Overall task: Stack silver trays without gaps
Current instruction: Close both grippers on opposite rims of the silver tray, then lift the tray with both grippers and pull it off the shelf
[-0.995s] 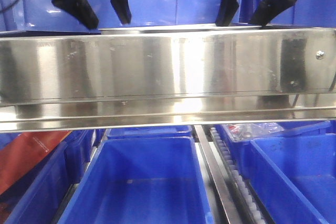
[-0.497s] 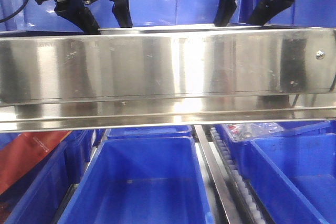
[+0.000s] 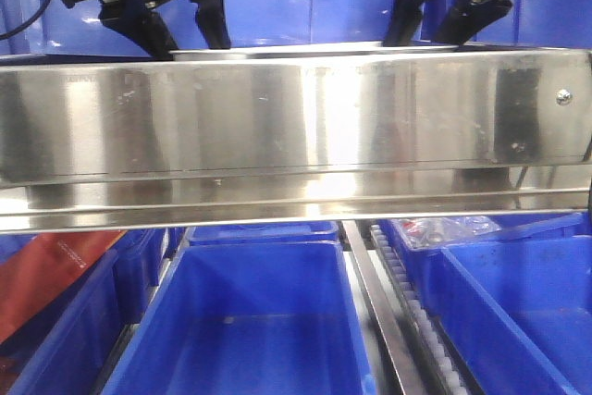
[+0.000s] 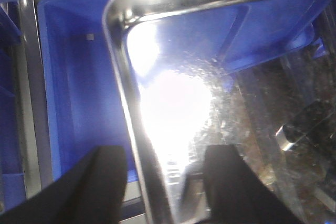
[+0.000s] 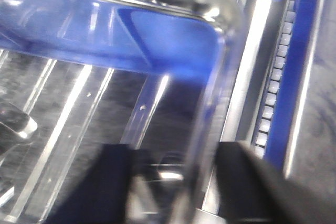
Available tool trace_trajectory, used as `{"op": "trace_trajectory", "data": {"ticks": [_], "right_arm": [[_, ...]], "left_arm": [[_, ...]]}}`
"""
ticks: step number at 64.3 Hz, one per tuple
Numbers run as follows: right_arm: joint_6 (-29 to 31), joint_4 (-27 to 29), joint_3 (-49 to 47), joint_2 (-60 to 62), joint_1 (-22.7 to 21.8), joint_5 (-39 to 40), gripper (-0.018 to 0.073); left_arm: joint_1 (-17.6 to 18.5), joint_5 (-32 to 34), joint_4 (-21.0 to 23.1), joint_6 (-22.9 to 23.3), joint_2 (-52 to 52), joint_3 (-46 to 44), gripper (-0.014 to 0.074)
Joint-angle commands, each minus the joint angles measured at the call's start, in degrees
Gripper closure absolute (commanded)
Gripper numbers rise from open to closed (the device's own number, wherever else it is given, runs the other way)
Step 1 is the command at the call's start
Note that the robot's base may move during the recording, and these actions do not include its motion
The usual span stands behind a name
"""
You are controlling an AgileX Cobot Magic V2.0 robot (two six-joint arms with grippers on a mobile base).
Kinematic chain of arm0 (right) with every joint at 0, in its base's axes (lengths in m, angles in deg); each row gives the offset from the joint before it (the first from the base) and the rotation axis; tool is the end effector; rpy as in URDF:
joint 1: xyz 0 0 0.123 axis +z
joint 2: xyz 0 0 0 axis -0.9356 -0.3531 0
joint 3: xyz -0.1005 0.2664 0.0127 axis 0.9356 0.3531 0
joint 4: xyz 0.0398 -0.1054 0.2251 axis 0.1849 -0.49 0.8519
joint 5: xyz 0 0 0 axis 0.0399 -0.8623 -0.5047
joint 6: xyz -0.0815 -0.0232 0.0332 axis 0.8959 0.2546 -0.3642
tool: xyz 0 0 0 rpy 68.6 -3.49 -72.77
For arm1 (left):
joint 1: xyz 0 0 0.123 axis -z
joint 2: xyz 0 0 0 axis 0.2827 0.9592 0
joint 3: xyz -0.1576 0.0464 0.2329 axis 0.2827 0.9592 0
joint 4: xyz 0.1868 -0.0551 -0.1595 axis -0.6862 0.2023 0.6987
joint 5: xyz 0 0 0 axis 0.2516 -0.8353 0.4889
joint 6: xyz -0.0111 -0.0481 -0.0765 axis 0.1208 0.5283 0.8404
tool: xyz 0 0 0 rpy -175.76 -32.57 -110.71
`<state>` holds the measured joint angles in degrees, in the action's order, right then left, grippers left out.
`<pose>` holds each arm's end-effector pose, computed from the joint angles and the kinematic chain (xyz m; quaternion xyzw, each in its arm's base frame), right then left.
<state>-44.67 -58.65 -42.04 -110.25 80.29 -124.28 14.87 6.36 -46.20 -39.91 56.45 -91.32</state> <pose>0.3965 0.0963 0.2887 -0.1065 0.9518 0.1300 0.2564 0.3486 -0.2079 0.2942 0.1231 0.9466 -0.1019 0.2802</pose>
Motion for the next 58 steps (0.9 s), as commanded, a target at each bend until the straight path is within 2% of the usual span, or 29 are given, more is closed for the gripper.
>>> {"op": "trace_trajectory", "data": {"ticks": [1,10,33,40,45,49,56,58], "right_arm": [[0.44,-0.22,-0.61,0.01,0.14,0.95,0.0393],[0.44,-0.22,-0.61,-0.23,0.14,0.95,0.0400],[0.44,-0.01,-0.61,-1.66,0.14,0.50,0.0400],[0.44,-0.03,-0.61,-1.66,0.14,0.50,0.0405],[0.44,-0.03,-0.61,-1.66,0.14,0.50,0.0446],[0.44,-0.03,-0.61,-1.66,0.14,0.50,0.0512],[0.44,-0.03,-0.61,-1.66,0.14,0.50,0.0645],[0.44,-0.03,-0.61,-1.66,0.14,0.61,0.0652]], "left_arm": [[0.40,0.72,0.24,0.31,-0.24,-0.36,0.0388],[0.40,0.81,0.24,0.31,-0.24,-0.36,0.0414],[0.40,-0.17,-0.03,0.31,1.23,-0.36,0.0416],[0.40,-0.31,0.07,0.31,1.45,-0.36,0.0456],[0.40,-0.31,-0.21,0.31,1.45,-0.36,0.0545],[0.29,-0.31,-0.55,0.31,1.45,-0.36,0.0636],[0.29,-0.17,-1.27,0.31,1.45,-0.36,0.0610],[0.29,-0.08,-1.27,0.31,1.45,-0.36,0.0615]]}}
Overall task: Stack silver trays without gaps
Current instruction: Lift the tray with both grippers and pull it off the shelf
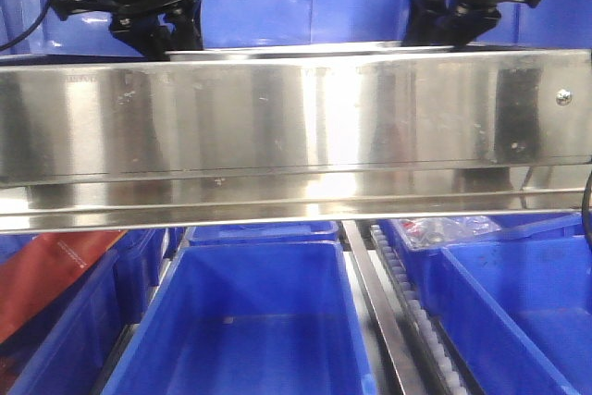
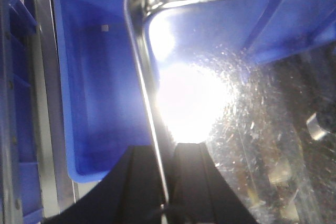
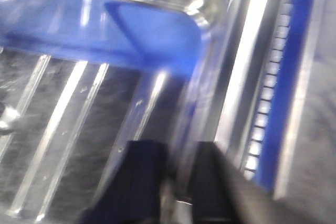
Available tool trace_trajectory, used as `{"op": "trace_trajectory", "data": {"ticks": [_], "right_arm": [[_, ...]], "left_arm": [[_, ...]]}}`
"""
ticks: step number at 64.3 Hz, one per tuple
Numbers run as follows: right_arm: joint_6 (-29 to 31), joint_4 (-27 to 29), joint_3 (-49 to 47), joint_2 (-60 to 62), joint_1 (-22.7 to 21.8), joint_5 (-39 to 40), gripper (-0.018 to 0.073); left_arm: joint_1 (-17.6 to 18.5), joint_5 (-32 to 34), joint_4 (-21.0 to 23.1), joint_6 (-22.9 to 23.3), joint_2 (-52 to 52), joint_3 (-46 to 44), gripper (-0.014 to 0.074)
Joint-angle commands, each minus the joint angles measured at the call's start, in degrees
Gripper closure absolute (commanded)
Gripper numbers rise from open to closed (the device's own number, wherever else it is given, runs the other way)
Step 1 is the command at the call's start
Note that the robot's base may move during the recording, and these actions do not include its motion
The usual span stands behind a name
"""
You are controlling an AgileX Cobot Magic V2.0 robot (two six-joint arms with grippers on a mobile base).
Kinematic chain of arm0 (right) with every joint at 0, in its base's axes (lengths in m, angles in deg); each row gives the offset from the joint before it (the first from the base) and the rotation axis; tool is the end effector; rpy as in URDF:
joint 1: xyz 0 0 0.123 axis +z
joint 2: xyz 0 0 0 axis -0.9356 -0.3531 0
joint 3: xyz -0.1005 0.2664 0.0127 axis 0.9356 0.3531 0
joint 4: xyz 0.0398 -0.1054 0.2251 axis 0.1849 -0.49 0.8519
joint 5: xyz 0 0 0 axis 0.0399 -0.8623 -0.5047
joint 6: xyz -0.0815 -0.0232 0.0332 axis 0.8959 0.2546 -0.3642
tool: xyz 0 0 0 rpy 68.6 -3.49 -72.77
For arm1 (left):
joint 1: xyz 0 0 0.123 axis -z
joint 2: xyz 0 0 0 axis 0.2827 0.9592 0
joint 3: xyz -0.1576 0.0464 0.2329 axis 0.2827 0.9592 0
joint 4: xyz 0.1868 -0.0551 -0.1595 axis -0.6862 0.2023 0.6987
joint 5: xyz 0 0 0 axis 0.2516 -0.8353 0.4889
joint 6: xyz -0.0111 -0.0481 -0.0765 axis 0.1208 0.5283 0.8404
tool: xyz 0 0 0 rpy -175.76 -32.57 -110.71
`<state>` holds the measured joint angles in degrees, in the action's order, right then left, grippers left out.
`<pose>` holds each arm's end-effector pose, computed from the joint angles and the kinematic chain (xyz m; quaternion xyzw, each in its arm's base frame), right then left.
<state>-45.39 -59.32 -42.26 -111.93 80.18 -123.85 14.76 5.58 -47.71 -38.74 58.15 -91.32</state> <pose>0.4024 0.0957 0.2779 -0.1006 0.9555 0.1250 0.2475 0.3533 -0.2077 0.2815 0.1193 0.9530 -0.0851 0.2653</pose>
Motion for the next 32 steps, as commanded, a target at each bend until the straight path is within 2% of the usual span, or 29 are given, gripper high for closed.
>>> {"op": "trace_trajectory", "data": {"ticks": [1,32], "right_arm": [[1.16,0.64,-0.39,0.03,0.24,0.18,0.0645],[1.16,0.64,-0.39,4.55,0.24,-0.48,0.0638]], "left_arm": [[0.40,0.70,0.24,-0.86,-0.24,-0.36,0.0616],[0.40,0.42,0.11,-0.86,-3.10,-0.47,0.0616]]}}
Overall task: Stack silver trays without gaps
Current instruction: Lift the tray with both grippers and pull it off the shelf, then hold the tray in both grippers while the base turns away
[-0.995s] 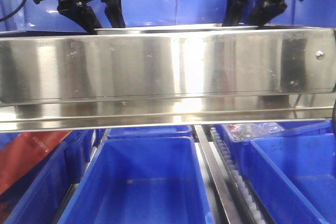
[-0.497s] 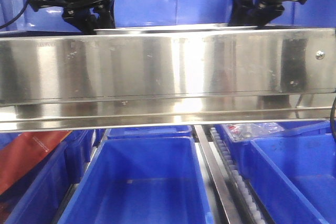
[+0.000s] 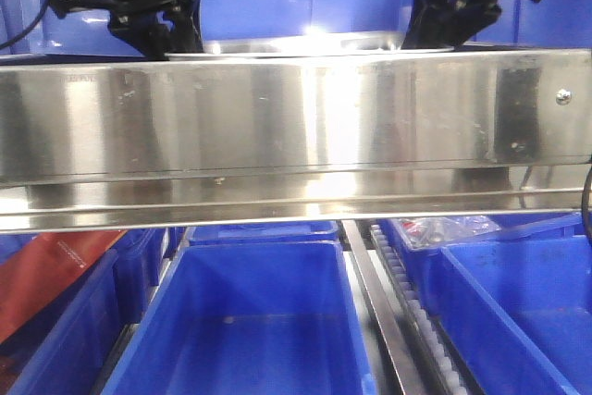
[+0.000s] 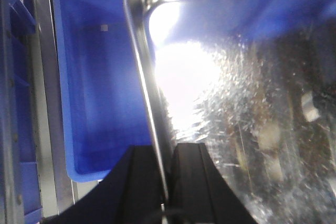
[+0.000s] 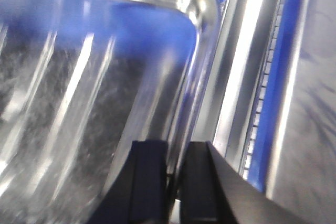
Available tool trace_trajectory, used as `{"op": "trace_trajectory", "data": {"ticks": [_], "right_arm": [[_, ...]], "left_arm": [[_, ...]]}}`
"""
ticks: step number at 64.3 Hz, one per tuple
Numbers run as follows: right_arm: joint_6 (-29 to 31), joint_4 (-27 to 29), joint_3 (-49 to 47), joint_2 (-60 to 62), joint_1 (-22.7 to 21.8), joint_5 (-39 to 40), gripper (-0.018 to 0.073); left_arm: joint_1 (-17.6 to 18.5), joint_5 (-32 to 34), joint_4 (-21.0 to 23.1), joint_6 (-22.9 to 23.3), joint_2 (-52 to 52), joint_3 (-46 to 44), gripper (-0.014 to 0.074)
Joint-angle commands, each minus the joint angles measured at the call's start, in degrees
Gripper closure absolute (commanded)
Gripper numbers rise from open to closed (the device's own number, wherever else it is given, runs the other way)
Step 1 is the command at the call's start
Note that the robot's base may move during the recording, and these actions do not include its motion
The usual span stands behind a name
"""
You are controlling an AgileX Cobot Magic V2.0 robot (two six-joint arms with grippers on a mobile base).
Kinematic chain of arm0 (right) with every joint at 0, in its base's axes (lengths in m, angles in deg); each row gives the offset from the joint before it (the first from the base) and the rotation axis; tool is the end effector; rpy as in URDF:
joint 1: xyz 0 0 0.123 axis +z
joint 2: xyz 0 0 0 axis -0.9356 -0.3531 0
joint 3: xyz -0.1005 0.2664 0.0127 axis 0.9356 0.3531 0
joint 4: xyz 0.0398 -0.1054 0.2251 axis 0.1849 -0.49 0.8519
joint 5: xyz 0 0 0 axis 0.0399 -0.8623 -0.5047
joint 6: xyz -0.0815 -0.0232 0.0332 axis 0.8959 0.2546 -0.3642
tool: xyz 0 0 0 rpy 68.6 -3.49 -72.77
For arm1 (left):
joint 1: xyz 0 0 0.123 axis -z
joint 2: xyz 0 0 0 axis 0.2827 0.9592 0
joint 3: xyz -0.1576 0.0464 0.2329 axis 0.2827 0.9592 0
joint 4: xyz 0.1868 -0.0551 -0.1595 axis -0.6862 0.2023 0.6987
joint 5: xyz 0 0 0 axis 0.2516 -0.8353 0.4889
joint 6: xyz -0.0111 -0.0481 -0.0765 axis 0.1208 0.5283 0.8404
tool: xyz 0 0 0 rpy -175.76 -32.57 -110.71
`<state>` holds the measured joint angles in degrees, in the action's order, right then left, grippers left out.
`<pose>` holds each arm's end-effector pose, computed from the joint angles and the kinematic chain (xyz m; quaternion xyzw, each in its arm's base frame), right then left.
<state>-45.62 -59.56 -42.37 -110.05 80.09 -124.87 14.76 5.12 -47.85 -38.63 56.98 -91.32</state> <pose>0.3962 0.0938 0.2911 -0.1015 0.9533 0.1251 0.2555 0.3500 -0.2055 0.2895 0.1182 0.9513 -0.0867 0.2711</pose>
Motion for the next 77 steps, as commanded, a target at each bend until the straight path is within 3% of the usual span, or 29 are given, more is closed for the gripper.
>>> {"op": "trace_trajectory", "data": {"ticks": [1,44,61,77], "right_arm": [[1.39,0.88,-0.28,3.03,0.33,0.35,0.0638],[1.39,2.23,-0.28,15.42,0.33,-3.46,0.0638],[1.39,2.33,-0.28,19.81,0.33,8.29,0.0638],[1.39,2.33,-0.28,20.32,0.33,19.65,0.0638]], "left_arm": [[0.40,0.74,0.25,-0.98,-2.17,-0.47,0.0616],[0.50,-2.33,-0.39,-0.98,-15.09,-1.06,0.0616],[0.50,8.54,-4.88,-0.98,-19.58,-1.06,0.0616],[0.50,18.57,-5.09,-0.98,-19.86,-1.06,0.0616]]}}
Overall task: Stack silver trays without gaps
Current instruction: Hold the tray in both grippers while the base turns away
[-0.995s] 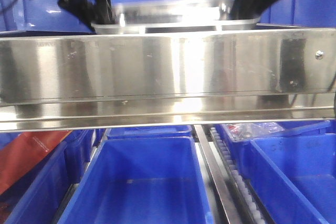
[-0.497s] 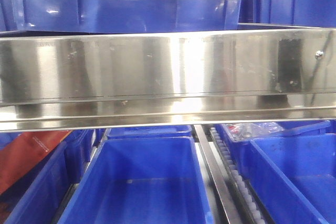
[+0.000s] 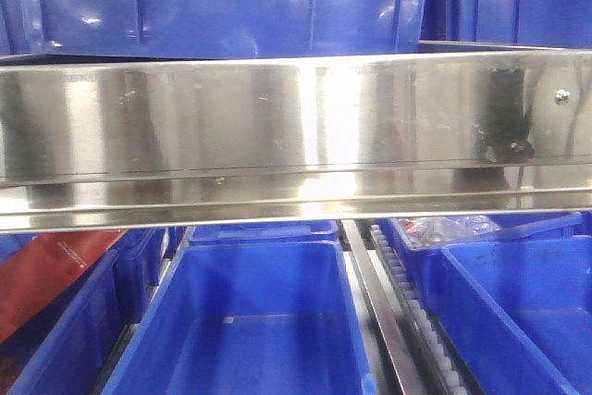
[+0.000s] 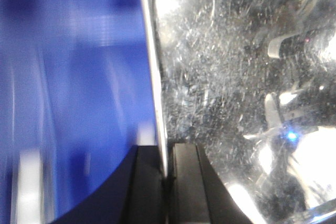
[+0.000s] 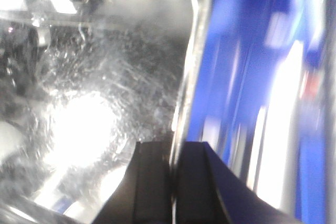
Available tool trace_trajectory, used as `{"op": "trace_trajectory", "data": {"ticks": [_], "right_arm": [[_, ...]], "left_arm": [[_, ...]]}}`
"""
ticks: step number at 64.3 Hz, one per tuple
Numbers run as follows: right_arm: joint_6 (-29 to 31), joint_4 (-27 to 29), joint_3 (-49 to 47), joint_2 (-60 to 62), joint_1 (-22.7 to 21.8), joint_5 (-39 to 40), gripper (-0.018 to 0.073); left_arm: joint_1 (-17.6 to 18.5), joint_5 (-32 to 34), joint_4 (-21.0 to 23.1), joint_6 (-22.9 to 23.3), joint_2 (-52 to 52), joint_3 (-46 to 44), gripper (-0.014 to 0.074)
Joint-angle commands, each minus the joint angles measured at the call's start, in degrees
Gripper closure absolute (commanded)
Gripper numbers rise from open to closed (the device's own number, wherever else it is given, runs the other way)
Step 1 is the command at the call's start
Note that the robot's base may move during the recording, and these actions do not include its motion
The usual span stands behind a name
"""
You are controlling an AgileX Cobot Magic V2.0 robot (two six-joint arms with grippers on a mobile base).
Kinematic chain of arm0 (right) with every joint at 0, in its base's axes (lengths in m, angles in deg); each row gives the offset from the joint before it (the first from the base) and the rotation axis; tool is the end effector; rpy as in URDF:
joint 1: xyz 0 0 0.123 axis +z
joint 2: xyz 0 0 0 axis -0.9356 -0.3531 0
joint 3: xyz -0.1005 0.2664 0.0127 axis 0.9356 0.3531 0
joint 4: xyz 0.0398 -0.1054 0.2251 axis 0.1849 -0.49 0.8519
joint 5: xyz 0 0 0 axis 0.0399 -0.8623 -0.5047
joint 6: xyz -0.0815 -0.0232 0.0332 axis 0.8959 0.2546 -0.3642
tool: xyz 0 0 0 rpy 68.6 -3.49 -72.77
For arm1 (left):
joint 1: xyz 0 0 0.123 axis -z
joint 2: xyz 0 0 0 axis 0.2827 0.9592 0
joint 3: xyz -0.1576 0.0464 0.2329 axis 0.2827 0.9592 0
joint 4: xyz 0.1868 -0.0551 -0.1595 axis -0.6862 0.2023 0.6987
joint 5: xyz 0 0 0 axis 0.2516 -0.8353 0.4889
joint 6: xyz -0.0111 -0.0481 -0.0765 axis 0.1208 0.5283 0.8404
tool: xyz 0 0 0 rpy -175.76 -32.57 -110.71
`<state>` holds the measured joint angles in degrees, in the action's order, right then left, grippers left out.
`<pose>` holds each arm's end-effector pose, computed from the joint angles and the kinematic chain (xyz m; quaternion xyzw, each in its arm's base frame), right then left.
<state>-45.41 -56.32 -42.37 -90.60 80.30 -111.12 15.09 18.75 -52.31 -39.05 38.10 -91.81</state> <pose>0.3300 0.0814 0.4354 -0.0814 0.8380 0.1603 0.5152 0.2950 -0.1715 0.4335 0.1245 0.8281 -0.1636 0.5214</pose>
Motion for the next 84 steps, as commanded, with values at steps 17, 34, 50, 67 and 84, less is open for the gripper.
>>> {"op": "trace_trajectory", "data": {"ticks": [17,34,50,67,84], "right_arm": [[1.18,-0.91,-0.28,0.88,0.12,7.93,0.0638],[1.18,-0.91,-0.28,0.88,0.12,7.93,0.0638],[1.18,-0.91,-0.28,0.88,0.12,7.93,0.0638],[1.18,-0.91,-0.28,0.88,0.12,7.93,0.0638],[1.18,-0.91,-0.28,0.88,0.12,7.93,0.0638]], "left_arm": [[0.18,8.08,-0.63,-0.55,-0.98,-0.56,0.0616],[0.18,8.08,-0.63,-0.55,-0.98,-0.56,0.0616],[0.18,8.08,-0.63,-0.55,-0.98,-0.56,0.0616],[0.18,8.08,-0.63,-0.55,-0.98,-0.56,0.0616],[0.18,8.08,-0.63,-0.55,-0.98,-0.56,0.0616]]}}
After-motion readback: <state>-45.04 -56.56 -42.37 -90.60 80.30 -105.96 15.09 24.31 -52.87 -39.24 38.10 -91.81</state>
